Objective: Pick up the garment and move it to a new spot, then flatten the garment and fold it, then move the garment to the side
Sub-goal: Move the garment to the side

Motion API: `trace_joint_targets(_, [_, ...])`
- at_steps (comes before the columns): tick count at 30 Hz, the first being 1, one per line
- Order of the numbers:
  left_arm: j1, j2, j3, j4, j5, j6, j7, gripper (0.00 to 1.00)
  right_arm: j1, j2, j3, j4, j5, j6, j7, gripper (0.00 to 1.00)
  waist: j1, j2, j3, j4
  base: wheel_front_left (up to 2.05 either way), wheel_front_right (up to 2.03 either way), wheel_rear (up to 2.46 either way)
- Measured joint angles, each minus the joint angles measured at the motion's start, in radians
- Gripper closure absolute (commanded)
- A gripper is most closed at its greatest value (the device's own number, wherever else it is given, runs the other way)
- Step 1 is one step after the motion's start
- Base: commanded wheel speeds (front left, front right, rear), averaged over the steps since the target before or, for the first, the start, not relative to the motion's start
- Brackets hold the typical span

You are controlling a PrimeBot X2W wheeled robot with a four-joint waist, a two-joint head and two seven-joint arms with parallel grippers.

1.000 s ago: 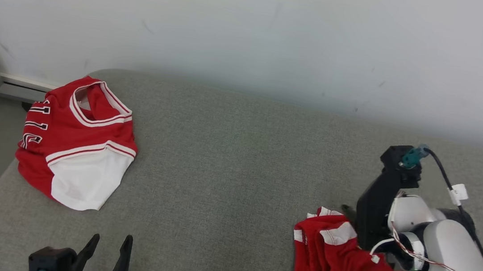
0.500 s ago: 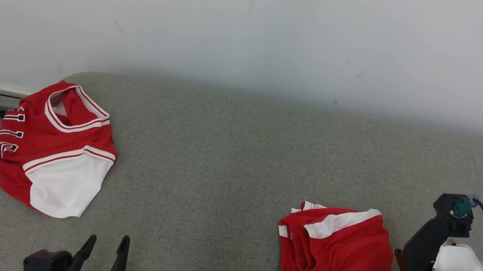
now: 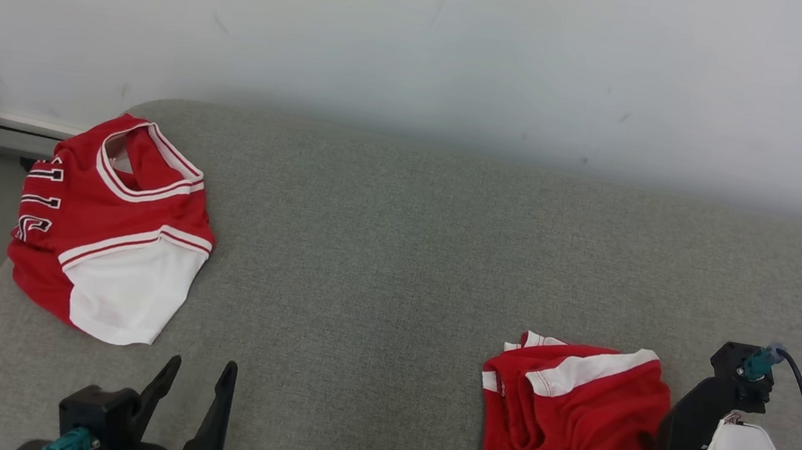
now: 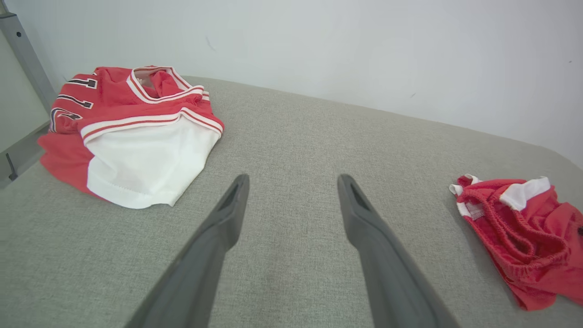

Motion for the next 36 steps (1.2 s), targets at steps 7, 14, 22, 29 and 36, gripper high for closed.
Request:
trace_joint_targets(7, [-0.027,0.004,-0.008,-0.009,0.019,-0.009,-0.009,0.00,-0.043,0.016,-0.012,0.072,0.001,-0.006,-0.025,0.00,0.0001,0.0000,0.012,0.019,0.00,0.00,0.00])
trace_joint_targets(14, [-0.034,0.003,-0.021,-0.011,0.024,-0.017,-0.015,0.00,-0.070,0.036,-0.033,0.143,0.016,-0.007,-0.050,0.00,0.0000,0.0000,0.021,0.026,0.00,0.00,0.00])
trace_joint_targets(22, [-0.034,0.003,-0.024,-0.007,0.024,-0.018,-0.015,0.00,-0.079,0.039,-0.050,0.210,0.016,-0.010,-0.078,0.00,0.0001,0.0000,0.028,0.040,0.00,0.00,0.00])
trace_joint_targets(29, [-0.034,0.003,-0.024,-0.001,0.024,-0.018,-0.017,0.00,-0.100,0.048,-0.053,0.249,0.017,-0.010,-0.099,1.00,0.0000,0.0000,0.032,0.045,0.00,0.00,0.00])
trace_joint_targets(36, [-0.034,0.004,-0.023,0.003,0.024,-0.018,-0.018,0.00,-0.124,0.026,-0.069,0.273,0.017,-0.010,-0.124,1.00,0.0001,0.0000,0.035,0.045,0.00,0.00,0.00])
